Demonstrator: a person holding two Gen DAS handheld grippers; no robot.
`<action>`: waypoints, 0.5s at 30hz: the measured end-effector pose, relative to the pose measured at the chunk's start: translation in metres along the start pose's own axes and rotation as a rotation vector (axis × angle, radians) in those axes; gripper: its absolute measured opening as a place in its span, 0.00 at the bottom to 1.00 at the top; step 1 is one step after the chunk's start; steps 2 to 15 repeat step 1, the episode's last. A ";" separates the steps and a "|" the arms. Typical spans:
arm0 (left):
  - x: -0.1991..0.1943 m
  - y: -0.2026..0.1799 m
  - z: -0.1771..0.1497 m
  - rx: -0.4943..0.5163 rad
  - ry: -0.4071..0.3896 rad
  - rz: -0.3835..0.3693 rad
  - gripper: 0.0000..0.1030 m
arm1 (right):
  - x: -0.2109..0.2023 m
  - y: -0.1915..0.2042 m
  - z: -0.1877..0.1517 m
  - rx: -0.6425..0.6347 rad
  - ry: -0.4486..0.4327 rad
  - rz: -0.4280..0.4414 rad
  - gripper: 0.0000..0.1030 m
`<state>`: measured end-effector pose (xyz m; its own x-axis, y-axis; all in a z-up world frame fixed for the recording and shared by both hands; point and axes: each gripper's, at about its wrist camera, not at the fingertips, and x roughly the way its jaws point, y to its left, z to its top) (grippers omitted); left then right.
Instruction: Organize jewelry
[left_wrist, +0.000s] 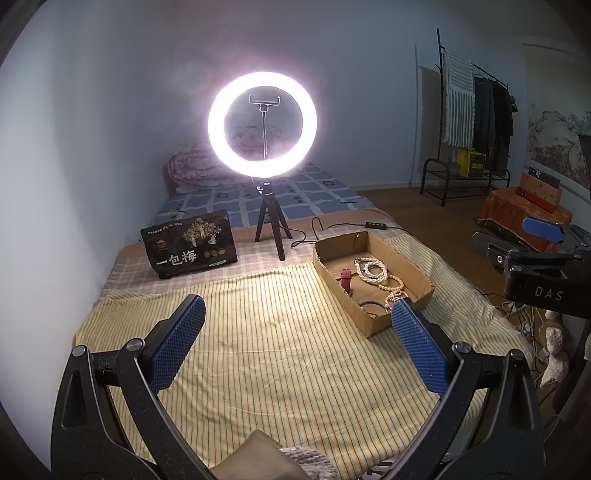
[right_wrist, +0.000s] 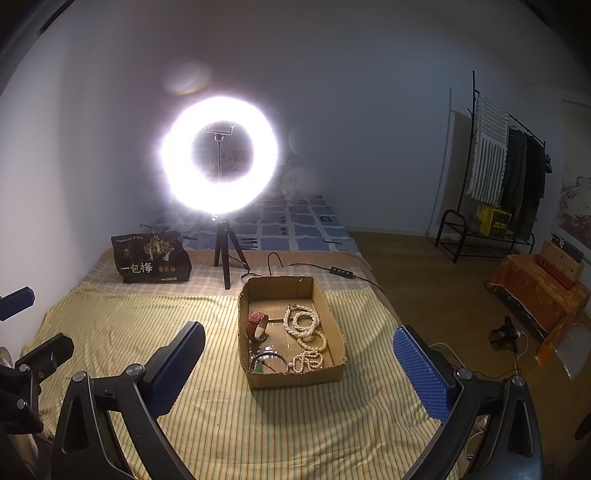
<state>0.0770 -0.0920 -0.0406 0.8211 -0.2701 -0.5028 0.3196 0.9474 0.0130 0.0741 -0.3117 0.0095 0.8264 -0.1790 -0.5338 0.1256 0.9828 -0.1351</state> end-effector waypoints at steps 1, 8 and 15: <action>0.001 0.000 0.000 0.001 0.002 0.002 0.99 | 0.000 0.000 0.000 0.001 0.000 -0.003 1.00; 0.001 0.000 0.000 0.001 0.002 0.002 0.99 | 0.000 0.000 0.000 0.001 0.000 -0.003 1.00; 0.001 0.000 0.000 0.001 0.002 0.002 0.99 | 0.000 0.000 0.000 0.001 0.000 -0.003 1.00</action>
